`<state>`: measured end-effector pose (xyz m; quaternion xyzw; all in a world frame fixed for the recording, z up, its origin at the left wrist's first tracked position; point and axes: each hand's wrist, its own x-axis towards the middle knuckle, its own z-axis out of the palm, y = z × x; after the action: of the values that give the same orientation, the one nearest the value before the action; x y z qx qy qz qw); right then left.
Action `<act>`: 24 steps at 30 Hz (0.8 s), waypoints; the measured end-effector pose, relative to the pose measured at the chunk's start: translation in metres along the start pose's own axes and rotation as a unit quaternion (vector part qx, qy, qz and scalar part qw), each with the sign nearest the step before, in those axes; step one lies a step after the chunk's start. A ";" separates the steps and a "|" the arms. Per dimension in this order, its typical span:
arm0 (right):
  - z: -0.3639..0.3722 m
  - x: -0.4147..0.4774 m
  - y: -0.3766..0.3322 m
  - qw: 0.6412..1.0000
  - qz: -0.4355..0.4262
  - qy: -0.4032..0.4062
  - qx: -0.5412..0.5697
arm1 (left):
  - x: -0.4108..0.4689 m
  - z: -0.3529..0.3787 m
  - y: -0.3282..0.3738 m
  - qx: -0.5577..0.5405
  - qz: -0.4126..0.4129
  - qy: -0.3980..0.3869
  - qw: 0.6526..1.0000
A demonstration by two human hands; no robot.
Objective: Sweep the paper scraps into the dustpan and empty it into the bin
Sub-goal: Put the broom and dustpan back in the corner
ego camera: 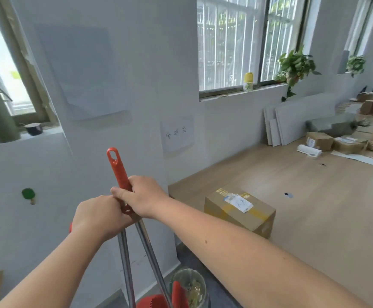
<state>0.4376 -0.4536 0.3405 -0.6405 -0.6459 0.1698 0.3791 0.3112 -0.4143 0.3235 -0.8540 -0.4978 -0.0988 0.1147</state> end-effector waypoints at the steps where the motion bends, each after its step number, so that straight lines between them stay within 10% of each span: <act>1: 0.003 0.007 0.002 1.000 -0.005 0.005 0.006 | 0.003 0.001 -0.003 0.001 -0.008 -0.002 1.000; 24: 0.118 0.066 -0.026 0.981 -0.098 -0.141 0.096 | -0.020 0.029 -0.088 0.038 -0.215 -0.077 0.973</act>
<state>0.3434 -0.3626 0.2995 -0.5047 -0.7327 0.2818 0.3592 0.2266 -0.3801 0.2984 -0.7273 -0.6801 -0.0356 0.0846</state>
